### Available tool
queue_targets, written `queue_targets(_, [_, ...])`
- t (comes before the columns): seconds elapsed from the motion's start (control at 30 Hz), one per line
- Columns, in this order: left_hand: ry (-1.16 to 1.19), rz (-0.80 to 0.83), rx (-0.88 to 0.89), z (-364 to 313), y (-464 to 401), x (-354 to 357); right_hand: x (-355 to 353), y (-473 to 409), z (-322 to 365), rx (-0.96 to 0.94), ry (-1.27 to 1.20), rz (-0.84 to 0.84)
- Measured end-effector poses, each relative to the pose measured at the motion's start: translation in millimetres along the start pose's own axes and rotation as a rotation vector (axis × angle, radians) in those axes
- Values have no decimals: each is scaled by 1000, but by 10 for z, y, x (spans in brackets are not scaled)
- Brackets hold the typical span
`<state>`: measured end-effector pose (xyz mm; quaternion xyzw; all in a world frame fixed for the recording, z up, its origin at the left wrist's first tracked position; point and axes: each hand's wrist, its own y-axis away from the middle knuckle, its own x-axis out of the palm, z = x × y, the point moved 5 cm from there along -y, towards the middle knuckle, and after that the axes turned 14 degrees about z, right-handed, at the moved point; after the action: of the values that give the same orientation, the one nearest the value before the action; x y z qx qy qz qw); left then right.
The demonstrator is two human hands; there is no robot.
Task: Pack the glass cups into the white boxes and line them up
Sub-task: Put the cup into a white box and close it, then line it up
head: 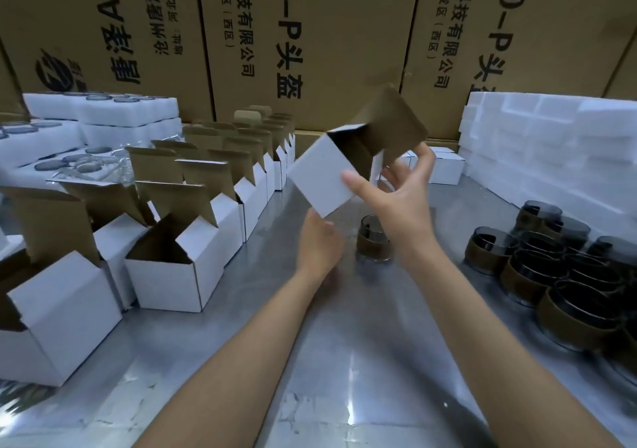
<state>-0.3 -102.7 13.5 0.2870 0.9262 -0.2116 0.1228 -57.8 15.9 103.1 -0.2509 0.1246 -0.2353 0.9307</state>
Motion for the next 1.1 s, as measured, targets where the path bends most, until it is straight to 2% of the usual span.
queue_targets(0.17, [323, -207, -173, 183, -5, -171, -157, -87, -434, 79, 42, -84])
queue_targets(0.3, [407, -268, -110, 130, 4, -204, -134, -69, -603, 117, 234, -20])
queue_targets(0.4, [403, -230, -27, 83, -6, -210, -136, -53, -651, 120, 394, 55])
queue_targets(0.53, [334, -111, 43, -32, 46, -150, -150, -31, -754, 175, 451, 135])
queue_targets(0.8, [77, -26, 15, -15, 14, -116, -237, -14, -789, 198, 539, 78])
queue_targets(1.1, [101, 12, 6, -27, 26, -101, -209, 4, -794, 237, 530, 107])
